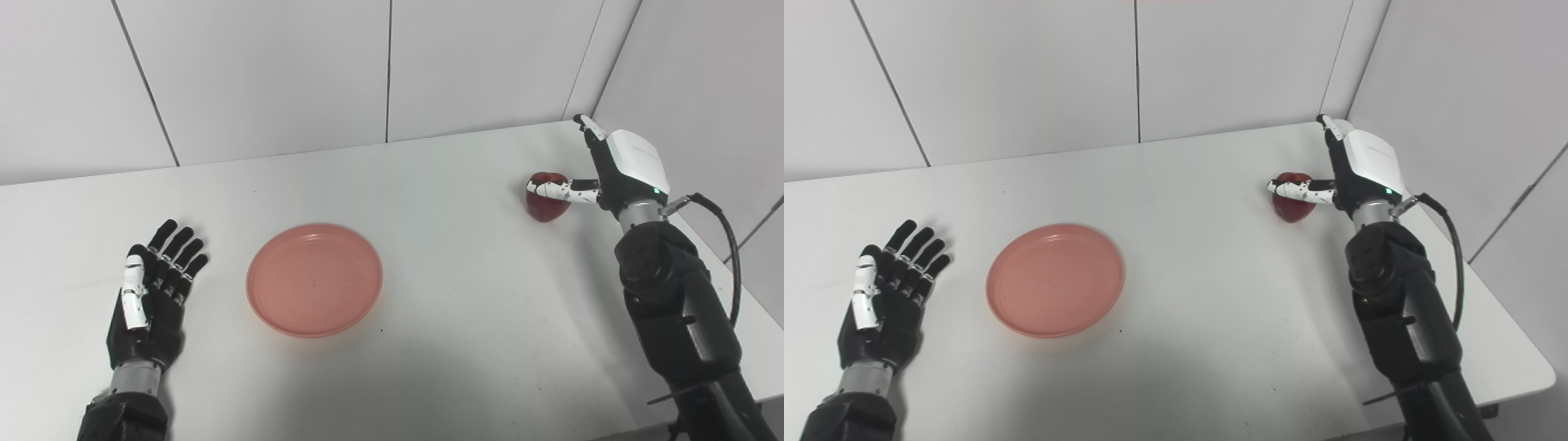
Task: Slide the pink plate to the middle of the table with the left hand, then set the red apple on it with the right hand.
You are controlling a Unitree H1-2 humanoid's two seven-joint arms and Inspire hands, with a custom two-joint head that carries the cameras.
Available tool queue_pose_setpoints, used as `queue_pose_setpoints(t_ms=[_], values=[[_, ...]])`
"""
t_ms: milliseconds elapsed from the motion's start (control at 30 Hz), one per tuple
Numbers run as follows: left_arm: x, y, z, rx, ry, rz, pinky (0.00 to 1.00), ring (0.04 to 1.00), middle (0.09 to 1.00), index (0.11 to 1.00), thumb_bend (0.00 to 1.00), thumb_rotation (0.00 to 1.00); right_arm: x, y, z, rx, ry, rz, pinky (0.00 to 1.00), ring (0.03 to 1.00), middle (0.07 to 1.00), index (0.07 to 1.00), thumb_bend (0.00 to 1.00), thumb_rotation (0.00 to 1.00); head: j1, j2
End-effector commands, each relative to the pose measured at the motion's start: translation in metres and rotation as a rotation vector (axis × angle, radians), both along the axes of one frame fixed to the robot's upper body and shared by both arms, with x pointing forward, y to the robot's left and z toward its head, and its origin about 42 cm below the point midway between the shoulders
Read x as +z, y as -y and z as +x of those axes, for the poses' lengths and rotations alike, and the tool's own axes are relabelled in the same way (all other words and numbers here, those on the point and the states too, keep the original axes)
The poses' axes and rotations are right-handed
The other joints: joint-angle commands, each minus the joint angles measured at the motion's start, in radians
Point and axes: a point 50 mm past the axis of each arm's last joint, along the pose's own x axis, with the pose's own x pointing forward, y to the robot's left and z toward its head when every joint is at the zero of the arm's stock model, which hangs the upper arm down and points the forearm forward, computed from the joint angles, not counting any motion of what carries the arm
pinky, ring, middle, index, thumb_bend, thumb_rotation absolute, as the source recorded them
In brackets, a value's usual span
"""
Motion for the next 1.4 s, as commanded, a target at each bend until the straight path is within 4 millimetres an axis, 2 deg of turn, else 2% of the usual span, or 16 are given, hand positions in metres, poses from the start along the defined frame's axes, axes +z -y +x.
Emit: queue_pose_setpoints(t_ms=[0, 267, 600, 733, 1000, 1167, 1233, 1367], values=[[0.008, -0.002, 0.004, 0.000, 0.031, -0.003, 0.86, 0.854, 0.841, 0.818, 0.37, 1.00, 0.021, 0.003, 0.009, -0.004, 0.048, -0.031, 0.71, 0.844, 0.904, 0.919, 1.00, 0.52, 0.002, 0.000], [0.007, -0.003, 0.003, 0.005, 0.028, -0.009, 0.87, 0.854, 0.841, 0.818, 0.36, 1.00, 0.014, 0.003, 0.019, -0.001, -0.011, -0.022, 0.72, 0.862, 0.913, 0.931, 1.00, 0.55, 0.003, 0.002], [0.006, -0.002, 0.003, 0.012, 0.025, -0.008, 0.86, 0.850, 0.836, 0.817, 0.36, 1.00, 0.005, -0.003, 0.030, 0.026, -0.058, -0.009, 0.75, 0.864, 0.913, 0.922, 1.00, 0.54, 0.009, 0.004], [0.007, -0.001, 0.002, 0.016, 0.022, -0.002, 0.86, 0.849, 0.834, 0.817, 0.36, 1.00, 0.003, -0.005, 0.033, 0.036, -0.056, 0.010, 0.75, 0.866, 0.910, 0.913, 1.00, 0.50, 0.010, 0.006], [0.007, -0.002, 0.002, 0.023, 0.019, -0.006, 0.85, 0.848, 0.834, 0.817, 0.36, 1.00, 0.003, -0.010, 0.038, 0.046, -0.083, -0.008, 0.74, 0.860, 0.907, 0.903, 1.00, 0.49, 0.013, 0.009], [0.006, -0.002, 0.002, 0.018, 0.023, -0.005, 0.86, 0.851, 0.837, 0.817, 0.36, 1.00, 0.001, -0.008, 0.040, 0.042, -0.095, -0.018, 0.73, 0.851, 0.898, 0.893, 1.00, 0.45, 0.016, 0.009], [0.005, -0.002, 0.002, 0.017, 0.025, -0.005, 0.87, 0.858, 0.843, 0.823, 0.37, 1.00, 0.000, -0.007, 0.040, 0.041, -0.096, -0.004, 0.75, 0.864, 0.902, 0.892, 1.00, 0.41, 0.017, 0.010], [0.005, -0.002, 0.001, 0.018, 0.025, 0.006, 0.85, 0.849, 0.838, 0.819, 0.37, 1.00, 0.000, -0.004, 0.040, 0.042, -0.125, -0.026, 0.76, 0.861, 0.889, 0.882, 0.95, 0.38, 0.019, 0.012]])
